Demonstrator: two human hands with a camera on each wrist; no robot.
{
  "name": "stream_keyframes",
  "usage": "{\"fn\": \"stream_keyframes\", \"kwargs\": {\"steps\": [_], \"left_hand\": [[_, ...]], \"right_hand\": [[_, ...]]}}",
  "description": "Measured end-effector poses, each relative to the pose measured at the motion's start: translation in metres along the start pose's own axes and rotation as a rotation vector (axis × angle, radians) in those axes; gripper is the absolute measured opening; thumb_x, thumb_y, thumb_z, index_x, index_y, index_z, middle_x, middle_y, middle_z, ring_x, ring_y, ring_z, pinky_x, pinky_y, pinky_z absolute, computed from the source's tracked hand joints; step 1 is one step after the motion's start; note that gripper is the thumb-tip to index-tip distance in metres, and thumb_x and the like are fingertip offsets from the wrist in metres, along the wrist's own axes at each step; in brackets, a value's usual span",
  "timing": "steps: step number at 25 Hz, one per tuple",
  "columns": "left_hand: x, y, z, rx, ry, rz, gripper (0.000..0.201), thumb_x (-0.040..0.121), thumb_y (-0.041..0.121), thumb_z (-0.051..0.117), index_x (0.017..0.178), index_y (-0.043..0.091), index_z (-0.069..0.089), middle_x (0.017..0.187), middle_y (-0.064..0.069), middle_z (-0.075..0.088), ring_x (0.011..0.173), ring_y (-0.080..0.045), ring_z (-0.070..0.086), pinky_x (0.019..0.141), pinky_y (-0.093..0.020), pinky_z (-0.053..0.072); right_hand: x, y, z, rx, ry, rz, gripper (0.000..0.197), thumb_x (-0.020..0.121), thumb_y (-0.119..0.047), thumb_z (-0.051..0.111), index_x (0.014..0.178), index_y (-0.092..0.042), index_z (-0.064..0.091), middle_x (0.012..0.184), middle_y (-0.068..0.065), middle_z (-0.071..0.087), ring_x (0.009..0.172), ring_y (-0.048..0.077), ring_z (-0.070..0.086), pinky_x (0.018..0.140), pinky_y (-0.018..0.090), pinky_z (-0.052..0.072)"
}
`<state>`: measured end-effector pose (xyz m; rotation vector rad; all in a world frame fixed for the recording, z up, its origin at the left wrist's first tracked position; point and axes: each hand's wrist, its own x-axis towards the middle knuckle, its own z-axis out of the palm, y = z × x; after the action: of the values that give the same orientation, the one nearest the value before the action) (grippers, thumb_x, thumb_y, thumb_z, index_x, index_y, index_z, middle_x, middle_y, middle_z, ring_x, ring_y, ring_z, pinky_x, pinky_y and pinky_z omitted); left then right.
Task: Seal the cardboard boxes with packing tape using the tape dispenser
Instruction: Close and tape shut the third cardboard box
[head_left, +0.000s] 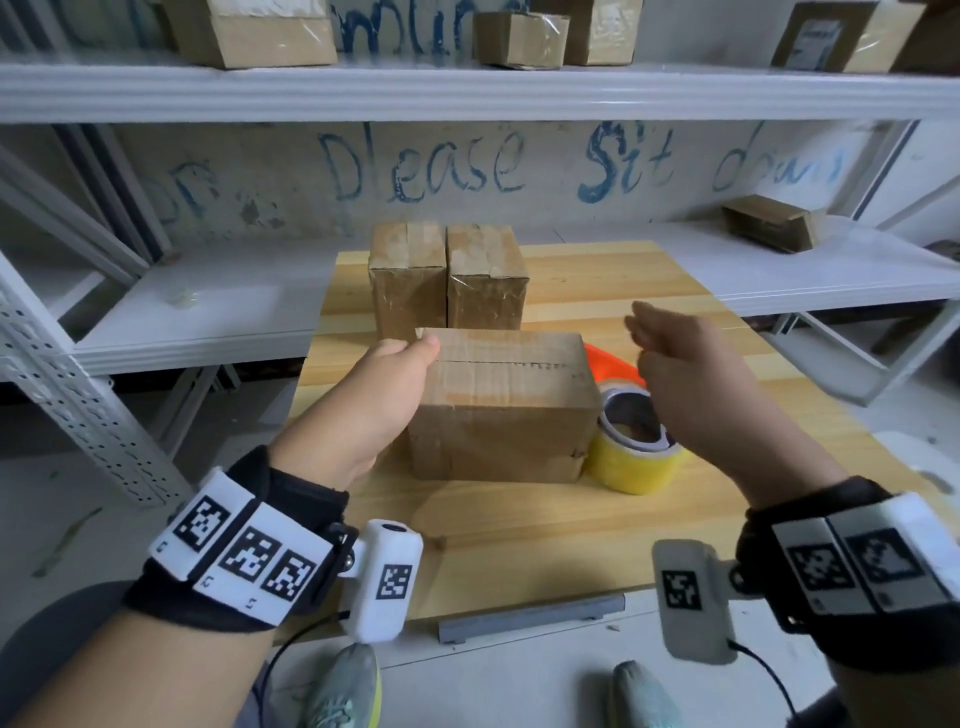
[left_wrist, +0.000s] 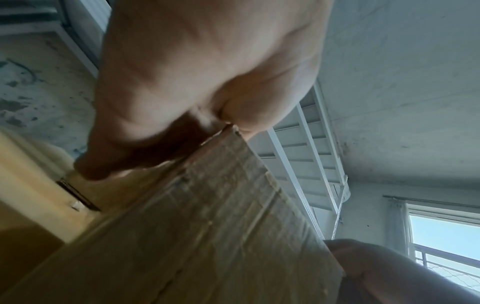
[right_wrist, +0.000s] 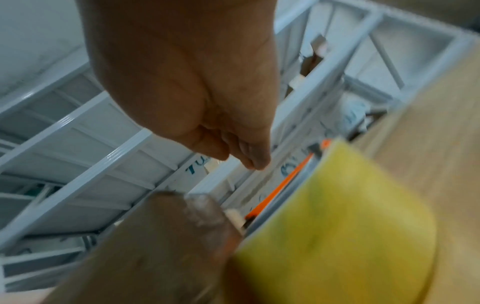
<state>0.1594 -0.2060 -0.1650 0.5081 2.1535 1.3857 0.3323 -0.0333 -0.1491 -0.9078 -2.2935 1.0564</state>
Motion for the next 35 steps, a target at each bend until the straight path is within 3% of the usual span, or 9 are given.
{"fn": "stream_keyframes", "kwargs": {"steps": [3, 7, 12, 15, 18, 21, 25, 30, 35], "left_hand": [[0.000, 0.002, -0.002, 0.006, 0.050, 0.100, 0.057, 0.108, 0.036, 0.039, 0.160, 0.032, 0.016, 0.166, 0.006, 0.018, 0.152, -0.017, 0.020, 0.122, -0.042, 0.017], [-0.007, 0.006, 0.002, 0.053, 0.049, 0.187, 0.054, 0.110, 0.030, 0.032, 0.160, 0.033, 0.012, 0.167, 0.008, 0.014, 0.153, -0.013, 0.015, 0.121, -0.038, 0.016], [-0.020, 0.012, 0.005, 0.285, -0.116, 0.112, 0.081, 0.093, 0.077, 0.025, 0.158, 0.042, -0.008, 0.168, 0.007, -0.015, 0.154, -0.019, -0.016, 0.123, -0.055, 0.003], [-0.021, 0.019, -0.001, 0.380, -0.162, 0.175, 0.117, 0.070, 0.085, 0.054, 0.157, 0.043, -0.011, 0.159, 0.009, -0.037, 0.147, -0.018, -0.033, 0.120, -0.054, -0.005], [-0.019, 0.017, -0.014, 0.470, -0.172, 0.325, 0.112, 0.059, 0.049, 0.092, 0.153, 0.044, 0.031, 0.169, 0.007, -0.005, 0.155, -0.013, 0.003, 0.119, -0.034, 0.014], [-0.016, 0.014, -0.018, 0.453, -0.154, 0.351, 0.105, 0.059, 0.035, 0.095, 0.149, 0.043, 0.041, 0.166, 0.005, 0.021, 0.152, -0.007, 0.017, 0.112, -0.022, 0.016], [-0.011, 0.011, -0.013, 0.495, -0.149, 0.325, 0.104, 0.068, 0.046, 0.088, 0.153, 0.050, 0.028, 0.169, 0.005, 0.000, 0.154, -0.010, 0.009, 0.110, -0.024, 0.016], [-0.005, 0.008, -0.011, 0.562, -0.192, 0.257, 0.114, 0.076, 0.048, 0.082, 0.157, 0.049, 0.002, 0.168, 0.003, -0.013, 0.152, -0.013, 0.018, 0.099, -0.021, 0.027], [0.002, 0.003, -0.012, 0.514, -0.211, 0.207, 0.137, 0.074, 0.041, 0.088, 0.154, 0.040, -0.024, 0.168, 0.004, 0.016, 0.137, -0.013, 0.043, 0.100, -0.024, 0.039]], "right_hand": [[-0.005, 0.009, -0.015, -0.373, -0.050, 0.076, 0.059, 0.090, -0.012, 0.055, 0.147, -0.010, 0.040, 0.135, 0.014, 0.055, 0.098, 0.026, 0.059, 0.066, 0.028, 0.049], [-0.004, 0.029, -0.007, -0.493, -0.145, 0.084, 0.013, 0.086, -0.011, 0.053, 0.090, -0.002, 0.061, 0.084, 0.018, 0.067, 0.063, 0.032, 0.058, 0.051, 0.032, 0.043], [-0.008, 0.029, -0.007, -0.534, -0.046, 0.188, 0.018, 0.071, -0.009, 0.065, 0.068, 0.000, 0.050, 0.062, 0.009, 0.058, 0.049, 0.025, 0.053, 0.045, 0.028, 0.042], [-0.005, 0.035, -0.010, -0.577, -0.061, 0.264, 0.015, 0.082, -0.008, 0.060, 0.075, 0.000, 0.050, 0.066, 0.012, 0.060, 0.057, 0.027, 0.060, 0.048, 0.036, 0.051], [-0.005, 0.036, -0.016, -0.640, 0.048, 0.202, 0.021, 0.095, -0.011, 0.053, 0.079, -0.004, 0.040, 0.067, 0.005, 0.042, 0.061, 0.026, 0.043, 0.049, 0.032, 0.029], [-0.008, 0.027, -0.027, -0.459, 0.212, 0.125, 0.020, 0.100, -0.019, 0.051, 0.091, -0.003, 0.041, 0.068, 0.007, 0.045, 0.057, 0.024, 0.043, 0.049, 0.032, 0.028], [-0.010, 0.013, -0.024, -0.210, 0.316, -0.026, 0.018, 0.095, -0.016, 0.055, 0.109, -0.014, 0.045, 0.084, 0.010, 0.063, 0.067, 0.019, 0.058, 0.049, 0.027, 0.038], [-0.010, 0.008, -0.021, -0.296, 0.423, -0.195, 0.041, 0.084, -0.007, 0.062, 0.124, -0.013, 0.054, 0.101, 0.005, 0.052, 0.082, 0.017, 0.041, 0.062, 0.021, 0.023], [-0.012, 0.006, -0.022, -0.304, 0.450, -0.282, 0.044, 0.079, -0.001, 0.065, 0.123, -0.009, 0.059, 0.108, 0.010, 0.053, 0.085, 0.010, 0.036, 0.070, 0.014, 0.023]]}}
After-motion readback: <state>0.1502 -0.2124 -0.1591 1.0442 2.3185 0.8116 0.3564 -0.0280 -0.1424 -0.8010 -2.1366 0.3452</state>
